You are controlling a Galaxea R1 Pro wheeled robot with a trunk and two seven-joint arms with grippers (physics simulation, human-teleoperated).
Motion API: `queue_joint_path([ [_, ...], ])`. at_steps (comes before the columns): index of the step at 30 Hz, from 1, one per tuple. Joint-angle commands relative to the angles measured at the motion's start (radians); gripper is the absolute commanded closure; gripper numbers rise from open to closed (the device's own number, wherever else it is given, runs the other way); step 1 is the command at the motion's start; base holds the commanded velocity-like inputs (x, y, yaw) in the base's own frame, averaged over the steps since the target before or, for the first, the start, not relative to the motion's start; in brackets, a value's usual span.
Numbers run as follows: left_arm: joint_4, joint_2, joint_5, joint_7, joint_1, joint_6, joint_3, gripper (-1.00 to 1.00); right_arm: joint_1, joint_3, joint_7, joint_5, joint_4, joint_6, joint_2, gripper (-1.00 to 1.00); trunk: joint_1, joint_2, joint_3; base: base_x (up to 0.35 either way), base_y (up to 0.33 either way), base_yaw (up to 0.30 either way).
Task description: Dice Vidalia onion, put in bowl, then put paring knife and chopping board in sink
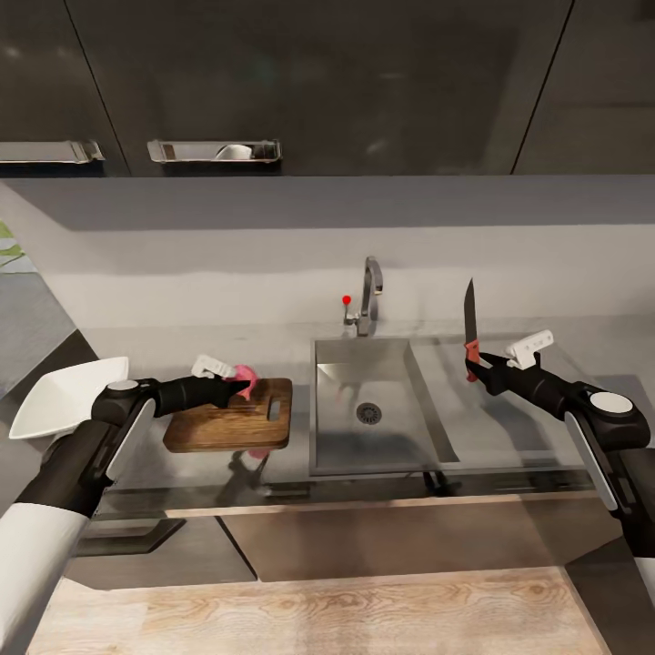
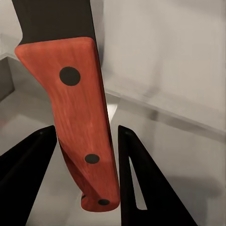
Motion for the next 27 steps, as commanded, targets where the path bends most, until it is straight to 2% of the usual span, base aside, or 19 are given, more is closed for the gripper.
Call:
queue_joint_path([
  [1, -0.001, 0.013, 0.009, 0.001, -0.001, 0.008, -0.001, 1.00, -0.001, 0.000, 0.002, -0.005, -0.001, 0.008, 0.000, 1.00, 0.001, -0.002, -0.002, 0.000, 0.000, 0.000],
  [2, -0.005, 0.033, 0.009, 0.000, -0.001, 0.010, -0.002, 1.00, -0.001, 0.000, 0.002, -0.005, -0.001, 0.008, 0.000, 1.00, 0.001, -0.002, -0.003, 0.000, 0.000, 0.000],
  [5, -0.006, 0.045, 0.009, -0.001, -0.001, 0.011, -0.002, 1.00, 0.000, -0.001, 0.002, -0.005, -0.001, 0.008, 0.000, 1.00, 0.001, -0.002, -0.004, 0.000, 0.000, 0.000],
  [6, -0.007, 0.060, 0.009, -0.001, -0.001, 0.012, -0.001, 1.00, 0.000, -0.001, 0.002, -0.005, -0.001, 0.008, 0.000, 1.00, 0.001, -0.002, -0.004, 0.000, 0.000, 0.000],
  [9, -0.005, 0.075, 0.009, -0.002, -0.001, 0.016, -0.003, 1.00, -0.001, 0.000, 0.002, -0.005, -0.001, 0.008, 0.000, 1.00, 0.001, -0.002, -0.007, 0.000, 0.000, 0.000],
  [18, -0.007, 0.079, 0.009, -0.002, -0.001, 0.021, -0.006, 1.00, -0.001, 0.000, 0.002, -0.005, -0.001, 0.008, 0.000, 1.00, 0.001, -0.002, -0.012, 0.000, 0.000, 0.000],
  [27, -0.004, 0.082, 0.009, -0.041, -0.001, 0.021, -0.009, 1.00, -0.001, 0.000, 0.002, -0.005, -0.001, 0.008, 0.000, 1.00, 0.001, -0.002, -0.012, 0.000, 0.000, 0.000],
])
